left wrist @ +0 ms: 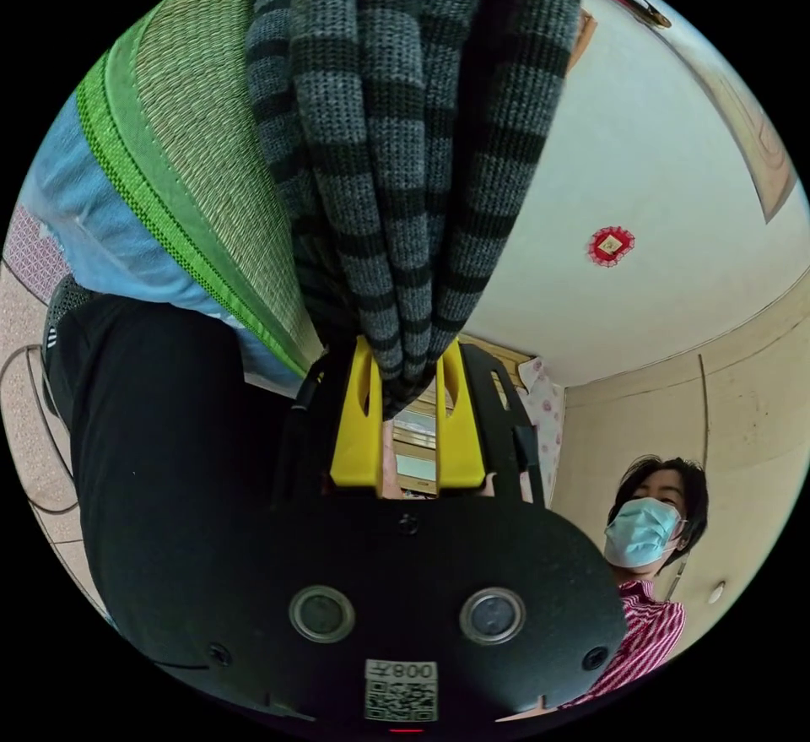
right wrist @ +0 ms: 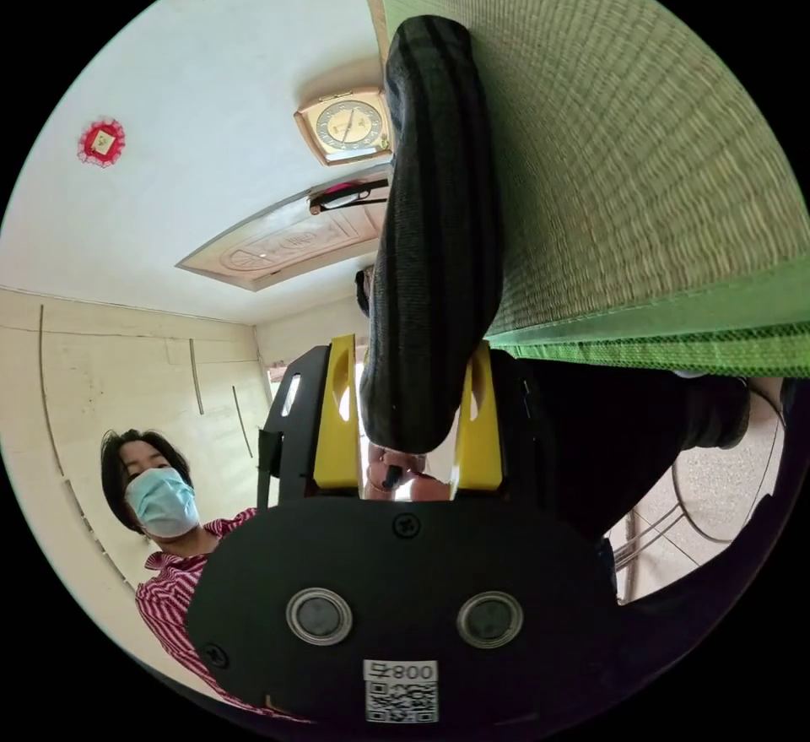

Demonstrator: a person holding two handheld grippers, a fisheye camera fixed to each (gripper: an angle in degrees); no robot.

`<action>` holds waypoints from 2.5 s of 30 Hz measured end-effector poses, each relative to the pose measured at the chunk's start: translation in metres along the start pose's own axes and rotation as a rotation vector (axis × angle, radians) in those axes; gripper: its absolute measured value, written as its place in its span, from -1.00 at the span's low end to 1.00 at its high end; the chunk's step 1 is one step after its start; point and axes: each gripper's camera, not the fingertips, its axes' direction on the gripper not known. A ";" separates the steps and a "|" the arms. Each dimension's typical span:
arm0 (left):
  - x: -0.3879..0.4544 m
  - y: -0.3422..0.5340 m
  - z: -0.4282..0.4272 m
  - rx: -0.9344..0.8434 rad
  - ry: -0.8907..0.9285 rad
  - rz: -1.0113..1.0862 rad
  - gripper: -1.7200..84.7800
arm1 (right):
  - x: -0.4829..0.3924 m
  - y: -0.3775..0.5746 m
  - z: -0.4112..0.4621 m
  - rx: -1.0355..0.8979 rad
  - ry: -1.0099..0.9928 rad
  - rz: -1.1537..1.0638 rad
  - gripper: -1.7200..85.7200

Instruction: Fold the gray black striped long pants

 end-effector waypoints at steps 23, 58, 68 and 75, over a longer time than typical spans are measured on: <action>-0.027 -0.009 -0.065 0.314 0.204 -0.044 -0.52 | -0.106 -0.052 0.049 -0.060 0.053 0.033 -0.80; -0.049 -0.034 0.105 0.205 0.032 -0.035 -0.66 | -0.164 -0.227 -0.023 0.116 0.065 -0.025 -0.81; -0.035 -0.012 0.193 0.163 -0.055 0.071 -0.74 | -0.179 -0.321 -0.085 0.148 0.031 -0.087 -0.81; 0.000 -0.028 0.301 0.085 -0.100 0.181 -0.74 | -0.216 -0.415 -0.165 0.227 -0.041 -0.218 -0.81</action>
